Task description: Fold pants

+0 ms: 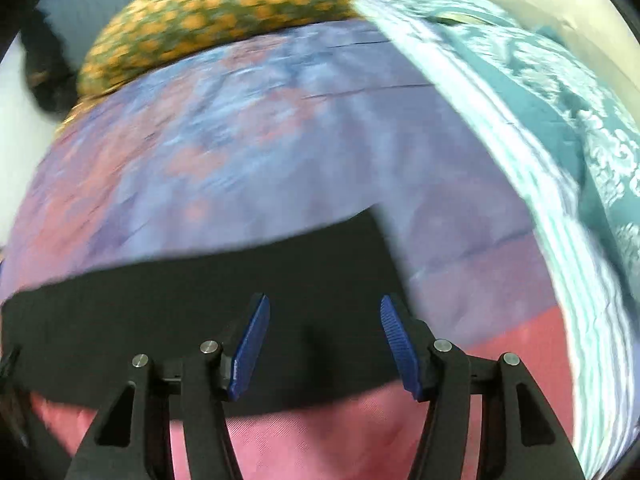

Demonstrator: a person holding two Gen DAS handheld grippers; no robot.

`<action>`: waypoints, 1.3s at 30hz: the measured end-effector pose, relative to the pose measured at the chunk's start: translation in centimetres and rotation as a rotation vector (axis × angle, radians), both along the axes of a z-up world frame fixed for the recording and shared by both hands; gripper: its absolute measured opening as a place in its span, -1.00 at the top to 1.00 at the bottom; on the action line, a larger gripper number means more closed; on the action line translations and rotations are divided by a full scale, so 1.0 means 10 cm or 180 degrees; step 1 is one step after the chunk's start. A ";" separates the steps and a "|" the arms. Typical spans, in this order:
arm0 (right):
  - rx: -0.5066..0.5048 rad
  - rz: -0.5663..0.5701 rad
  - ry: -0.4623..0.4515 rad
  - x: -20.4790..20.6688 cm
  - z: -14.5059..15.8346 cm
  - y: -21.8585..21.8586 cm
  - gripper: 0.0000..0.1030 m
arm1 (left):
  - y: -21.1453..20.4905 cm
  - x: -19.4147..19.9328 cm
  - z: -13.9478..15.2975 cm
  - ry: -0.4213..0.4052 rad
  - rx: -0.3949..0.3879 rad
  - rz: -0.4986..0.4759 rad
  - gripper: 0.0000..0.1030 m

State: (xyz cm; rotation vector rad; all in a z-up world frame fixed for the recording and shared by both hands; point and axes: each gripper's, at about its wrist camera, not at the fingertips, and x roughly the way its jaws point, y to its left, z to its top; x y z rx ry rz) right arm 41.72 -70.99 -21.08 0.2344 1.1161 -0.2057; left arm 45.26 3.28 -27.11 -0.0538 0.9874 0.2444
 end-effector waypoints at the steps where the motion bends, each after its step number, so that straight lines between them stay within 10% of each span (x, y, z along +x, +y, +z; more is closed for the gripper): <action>1: 0.0011 -0.0069 0.0030 0.06 -0.01 -0.09 -0.14 | -0.04 0.00 0.01 -0.0024 0.0052 -0.0007 -0.99; 10: 0.0254 -0.0318 0.0105 0.51 -0.42 -0.43 -0.14 | 0.02 -0.05 0.00 -0.0103 0.0114 -0.0007 -0.99; 19: -0.0575 -0.0103 0.0022 0.30 -0.25 -0.10 -0.14 | 0.03 -0.08 0.08 0.0027 0.0205 0.0037 -0.99; 26: -0.0123 0.1295 -0.0378 -0.06 -0.07 1.21 -0.14 | -0.34 0.02 0.53 -0.0170 0.0123 -0.0229 -0.99; 31: -0.0222 0.2026 -0.0211 -0.14 -0.37 1.93 -0.17 | -0.78 0.31 0.08 0.0138 0.0802 -0.0720 -0.99; 39: -0.0299 0.0643 -0.0368 -0.01 -0.22 0.58 -0.33 | -0.50 0.27 0.05 -0.0051 0.0265 -0.0582 -0.99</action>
